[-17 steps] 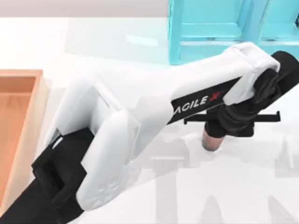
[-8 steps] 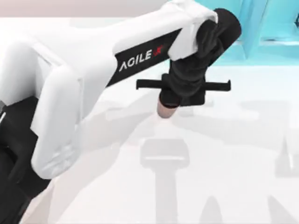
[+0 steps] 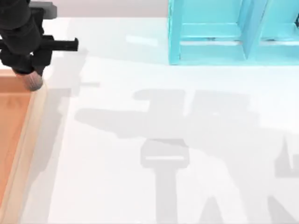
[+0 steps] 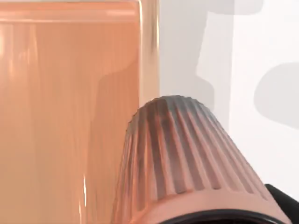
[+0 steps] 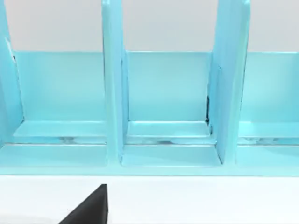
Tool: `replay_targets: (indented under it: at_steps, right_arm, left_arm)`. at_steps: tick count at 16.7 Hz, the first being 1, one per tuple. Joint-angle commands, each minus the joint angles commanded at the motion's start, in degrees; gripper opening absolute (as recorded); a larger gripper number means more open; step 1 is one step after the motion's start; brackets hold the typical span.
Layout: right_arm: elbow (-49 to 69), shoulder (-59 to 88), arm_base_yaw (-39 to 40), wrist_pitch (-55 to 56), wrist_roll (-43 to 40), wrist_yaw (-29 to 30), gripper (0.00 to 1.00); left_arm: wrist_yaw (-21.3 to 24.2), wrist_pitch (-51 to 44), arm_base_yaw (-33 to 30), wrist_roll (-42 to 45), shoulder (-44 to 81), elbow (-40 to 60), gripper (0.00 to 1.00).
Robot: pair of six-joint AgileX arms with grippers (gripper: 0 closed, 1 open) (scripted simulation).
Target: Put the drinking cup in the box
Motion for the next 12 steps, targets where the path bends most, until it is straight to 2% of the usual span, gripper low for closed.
replay_targets:
  at_steps: [3,6,8,12]
  right_arm:
    - [0.0,0.0,0.0,0.0,0.0,0.0,1.0]
    - [0.0,0.0,0.0,0.0,0.0,0.0,1.0]
    - [0.0,0.0,0.0,0.0,0.0,0.0,1.0]
    - [0.0,0.0,0.0,0.0,0.0,0.0,1.0]
  left_arm:
    - [3.19,-0.77,13.43,12.68,-10.52,-8.84,0.0]
    - [5.38,-0.86,21.68,20.68,-18.25,-15.23,0.0]
    - [5.96,-0.73,24.21,23.13,-20.64,-17.35,0.0]
    - [6.02,-0.7,24.53,23.44,-20.95,-17.62,0.0]
